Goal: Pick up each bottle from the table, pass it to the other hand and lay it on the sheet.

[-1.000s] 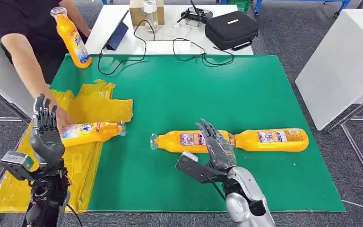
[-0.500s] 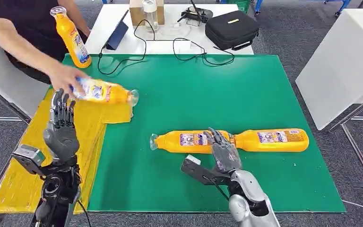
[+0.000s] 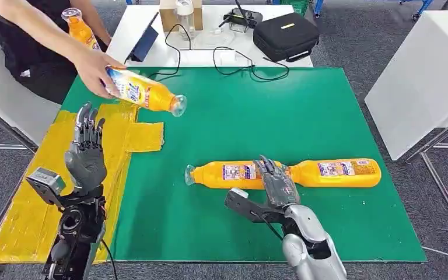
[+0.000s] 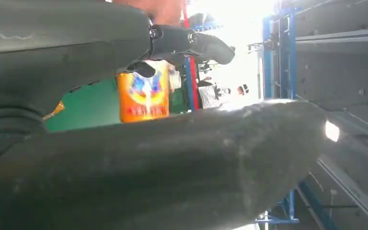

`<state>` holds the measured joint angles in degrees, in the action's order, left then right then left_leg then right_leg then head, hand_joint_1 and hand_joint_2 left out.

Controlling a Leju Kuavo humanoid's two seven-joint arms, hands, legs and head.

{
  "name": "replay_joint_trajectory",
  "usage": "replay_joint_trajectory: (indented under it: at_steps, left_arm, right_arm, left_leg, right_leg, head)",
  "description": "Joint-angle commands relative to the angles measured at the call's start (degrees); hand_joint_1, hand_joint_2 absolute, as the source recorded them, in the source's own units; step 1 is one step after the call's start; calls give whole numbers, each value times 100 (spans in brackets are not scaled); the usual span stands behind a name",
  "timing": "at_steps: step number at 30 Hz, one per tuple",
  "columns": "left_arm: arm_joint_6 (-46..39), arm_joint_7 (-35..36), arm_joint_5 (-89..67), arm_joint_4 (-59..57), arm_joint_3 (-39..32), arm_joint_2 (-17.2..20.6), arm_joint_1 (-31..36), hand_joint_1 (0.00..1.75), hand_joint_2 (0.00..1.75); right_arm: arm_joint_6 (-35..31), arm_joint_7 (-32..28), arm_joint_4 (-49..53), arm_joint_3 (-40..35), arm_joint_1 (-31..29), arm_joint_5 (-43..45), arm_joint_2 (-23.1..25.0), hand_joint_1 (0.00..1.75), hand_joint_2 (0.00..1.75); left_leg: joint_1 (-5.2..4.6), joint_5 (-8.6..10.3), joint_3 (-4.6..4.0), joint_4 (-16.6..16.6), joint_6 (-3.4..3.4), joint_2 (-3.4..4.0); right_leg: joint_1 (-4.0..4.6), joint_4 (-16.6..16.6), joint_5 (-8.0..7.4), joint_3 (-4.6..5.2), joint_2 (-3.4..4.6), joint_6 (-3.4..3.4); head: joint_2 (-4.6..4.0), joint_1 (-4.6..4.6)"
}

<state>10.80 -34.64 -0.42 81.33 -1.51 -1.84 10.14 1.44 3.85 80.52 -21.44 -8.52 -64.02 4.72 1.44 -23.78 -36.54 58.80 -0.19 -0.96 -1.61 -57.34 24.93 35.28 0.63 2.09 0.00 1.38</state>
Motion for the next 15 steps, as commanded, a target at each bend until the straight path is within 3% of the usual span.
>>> replay_joint_trajectory:
  at_steps: [1, 15]
  left_arm:
    - [66, -28, 47, -393, 41, 115, 69, 0, 0]
    - [85, -55, 96, -543, 97, 170, 192, 0, 0]
  right_arm:
    - [39, 32, -539, -252, -451, 18, -170, 0, 175]
    - [47, 96, -781, -350, -681, -5, -227, 0, 175]
  left_leg:
    - [-1, -6, 29, -9, 8, 14]
    - [0, -2, 17, -6, 7, 4]
  right_leg:
    - [4, 11, 3, -27, 1, -14]
    - [4, 8, 2, -20, -7, -12]
  head:
    - [0, 0]
    - [0, 0]
